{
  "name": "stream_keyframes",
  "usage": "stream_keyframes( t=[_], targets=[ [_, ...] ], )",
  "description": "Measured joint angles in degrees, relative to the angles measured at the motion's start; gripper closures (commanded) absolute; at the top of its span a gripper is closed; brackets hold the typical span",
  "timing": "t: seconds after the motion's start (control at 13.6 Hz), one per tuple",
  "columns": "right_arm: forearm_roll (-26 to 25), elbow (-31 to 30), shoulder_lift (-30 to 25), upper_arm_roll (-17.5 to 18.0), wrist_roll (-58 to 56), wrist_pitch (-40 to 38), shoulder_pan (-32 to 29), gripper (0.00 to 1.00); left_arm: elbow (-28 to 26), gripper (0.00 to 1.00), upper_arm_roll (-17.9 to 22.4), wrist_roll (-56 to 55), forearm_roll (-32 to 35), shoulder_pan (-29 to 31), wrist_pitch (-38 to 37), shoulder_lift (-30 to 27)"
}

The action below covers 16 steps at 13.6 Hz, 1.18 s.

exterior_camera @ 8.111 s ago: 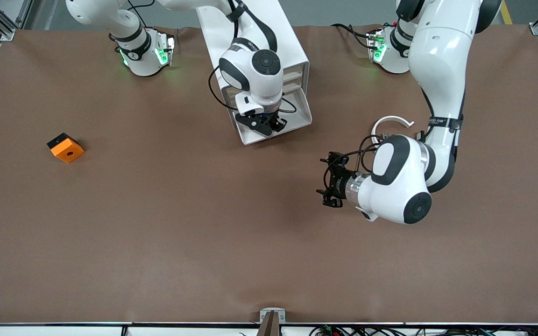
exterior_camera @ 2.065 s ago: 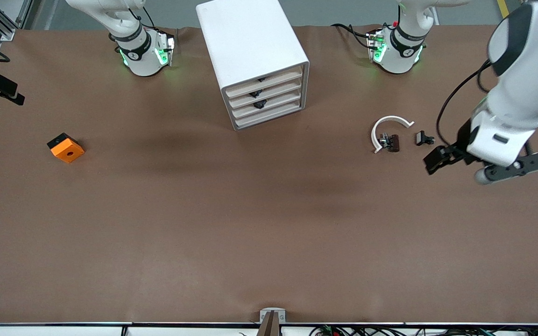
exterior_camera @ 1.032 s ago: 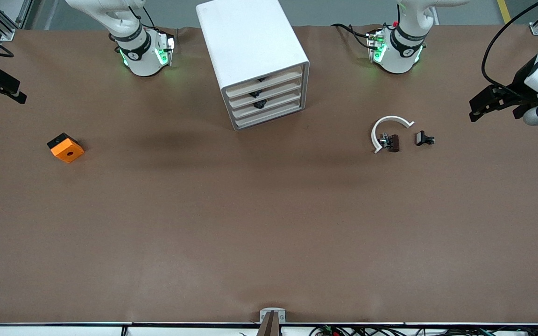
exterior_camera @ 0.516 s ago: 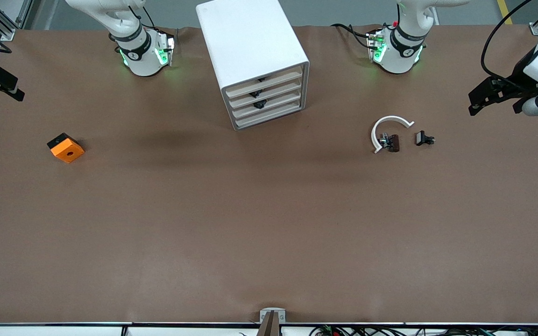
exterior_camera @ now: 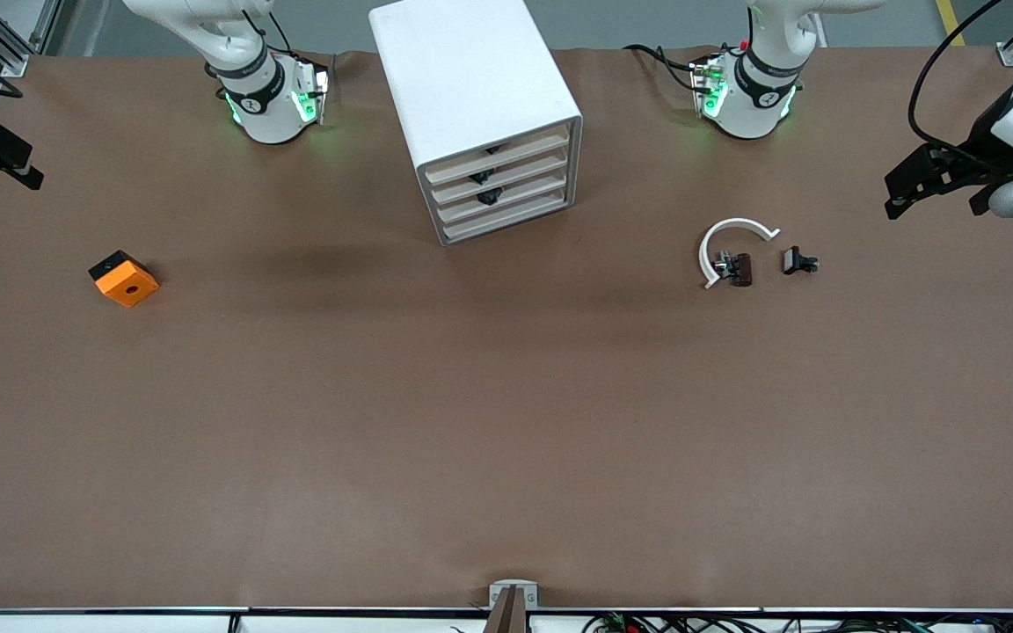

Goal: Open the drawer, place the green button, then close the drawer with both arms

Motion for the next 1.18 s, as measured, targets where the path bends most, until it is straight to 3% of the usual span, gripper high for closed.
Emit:
stream_keyframes(
  t=[1.18],
  targets=[
    [-0.05,-0.90,-1.08,0.02,-0.01,0.23,0.00,0.00,-0.92,0.00,-0.57,0.00,0.00,-0.13,-1.82,0.28]
  ],
)
